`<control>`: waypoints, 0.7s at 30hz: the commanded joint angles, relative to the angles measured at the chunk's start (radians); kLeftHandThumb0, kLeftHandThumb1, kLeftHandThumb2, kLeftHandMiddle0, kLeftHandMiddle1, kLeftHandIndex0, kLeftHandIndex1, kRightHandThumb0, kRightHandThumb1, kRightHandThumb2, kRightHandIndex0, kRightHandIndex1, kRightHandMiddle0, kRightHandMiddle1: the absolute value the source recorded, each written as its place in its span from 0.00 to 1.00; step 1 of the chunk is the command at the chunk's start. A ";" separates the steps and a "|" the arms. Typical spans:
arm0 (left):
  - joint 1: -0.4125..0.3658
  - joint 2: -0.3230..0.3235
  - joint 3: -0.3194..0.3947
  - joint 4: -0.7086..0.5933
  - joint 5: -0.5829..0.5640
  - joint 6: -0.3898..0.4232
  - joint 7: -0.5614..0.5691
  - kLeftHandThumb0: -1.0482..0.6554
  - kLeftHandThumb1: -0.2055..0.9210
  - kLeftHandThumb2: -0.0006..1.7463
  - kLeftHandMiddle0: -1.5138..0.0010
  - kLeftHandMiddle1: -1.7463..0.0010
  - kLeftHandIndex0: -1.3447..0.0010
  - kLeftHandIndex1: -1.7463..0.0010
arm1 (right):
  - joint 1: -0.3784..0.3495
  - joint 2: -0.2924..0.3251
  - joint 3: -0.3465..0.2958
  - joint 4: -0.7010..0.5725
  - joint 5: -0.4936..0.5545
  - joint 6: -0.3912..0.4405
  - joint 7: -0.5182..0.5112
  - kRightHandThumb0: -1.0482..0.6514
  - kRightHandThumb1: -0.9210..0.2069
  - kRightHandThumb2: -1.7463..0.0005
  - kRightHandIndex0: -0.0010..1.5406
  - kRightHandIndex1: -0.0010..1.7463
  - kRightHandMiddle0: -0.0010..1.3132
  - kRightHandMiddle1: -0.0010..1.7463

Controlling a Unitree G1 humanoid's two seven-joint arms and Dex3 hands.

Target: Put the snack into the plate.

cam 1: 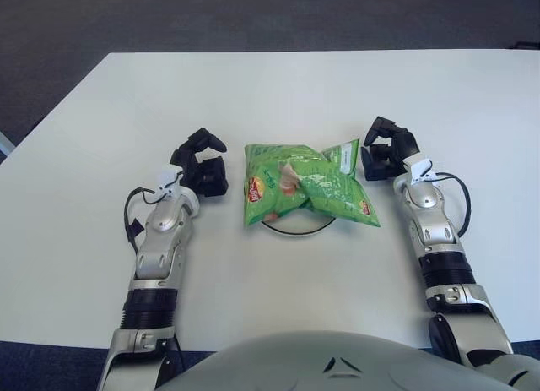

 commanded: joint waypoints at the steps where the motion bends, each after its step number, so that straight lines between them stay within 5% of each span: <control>1: 0.143 -0.013 0.015 0.126 0.019 -0.087 -0.023 0.29 0.32 0.87 0.09 0.00 0.44 0.00 | 0.090 -0.004 -0.019 0.061 0.035 0.018 0.040 0.29 0.67 0.14 0.88 1.00 0.57 1.00; 21: 0.080 -0.018 0.047 0.274 0.009 -0.201 -0.097 0.31 0.37 0.83 0.09 0.00 0.48 0.00 | 0.078 0.030 -0.127 0.083 0.190 0.029 0.115 0.29 0.70 0.12 0.89 1.00 0.59 1.00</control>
